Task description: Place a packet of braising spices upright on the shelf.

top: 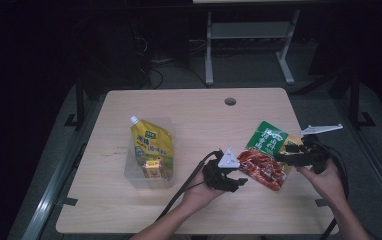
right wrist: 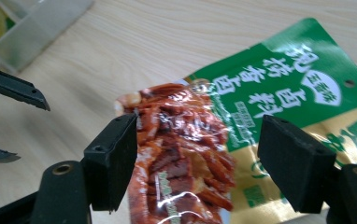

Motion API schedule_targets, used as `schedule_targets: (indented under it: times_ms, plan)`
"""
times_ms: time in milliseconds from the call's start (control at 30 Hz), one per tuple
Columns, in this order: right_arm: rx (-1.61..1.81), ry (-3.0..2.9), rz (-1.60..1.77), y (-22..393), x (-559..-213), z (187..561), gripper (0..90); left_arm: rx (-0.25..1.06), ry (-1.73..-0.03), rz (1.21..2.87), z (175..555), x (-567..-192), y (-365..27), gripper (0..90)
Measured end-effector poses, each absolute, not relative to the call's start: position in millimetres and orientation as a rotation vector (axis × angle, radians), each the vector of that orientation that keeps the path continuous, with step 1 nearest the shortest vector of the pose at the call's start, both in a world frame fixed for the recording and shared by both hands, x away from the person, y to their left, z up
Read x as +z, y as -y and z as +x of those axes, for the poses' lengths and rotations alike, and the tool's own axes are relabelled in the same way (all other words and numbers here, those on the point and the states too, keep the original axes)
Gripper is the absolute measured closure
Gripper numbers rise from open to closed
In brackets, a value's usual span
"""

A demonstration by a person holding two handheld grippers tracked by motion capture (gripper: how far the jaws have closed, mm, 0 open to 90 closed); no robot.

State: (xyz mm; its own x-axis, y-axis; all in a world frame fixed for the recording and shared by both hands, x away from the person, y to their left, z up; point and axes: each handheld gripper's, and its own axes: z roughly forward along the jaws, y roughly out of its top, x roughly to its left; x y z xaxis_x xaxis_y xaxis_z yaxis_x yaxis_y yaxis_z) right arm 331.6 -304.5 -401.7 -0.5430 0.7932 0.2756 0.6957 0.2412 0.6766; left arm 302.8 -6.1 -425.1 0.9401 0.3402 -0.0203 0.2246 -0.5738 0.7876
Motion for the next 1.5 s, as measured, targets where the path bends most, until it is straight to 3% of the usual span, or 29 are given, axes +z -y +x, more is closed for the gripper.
schedule_targets:
  times_ms: [300, 400, 567, 933, 1500]
  plan:
    - [1.111, -2.359, 1.482, 309.9, -409.0, 341.7, 28.3, 0.094, -0.452, 2.212, 325.7, -440.9, 24.2, 69.5]
    - [1.093, -2.345, 1.501, 315.9, -408.8, 348.2, 28.1, 0.093, -0.453, 2.221, 331.1, -444.4, 33.1, 80.0]
    - [1.090, -2.328, 1.565, 324.8, -412.8, 354.6, 27.4, 0.113, -0.456, 2.247, 339.2, -447.1, 46.4, 89.4]
    - [1.041, -2.289, 1.687, 340.8, -423.5, 361.3, 29.2, 0.101, -0.551, 2.298, 360.7, -464.8, 54.7, 89.6]
    - [0.988, -2.180, 1.911, 356.9, -442.3, 368.9, 33.5, 0.175, -0.533, 2.363, 356.6, -463.9, 62.5, 89.8]
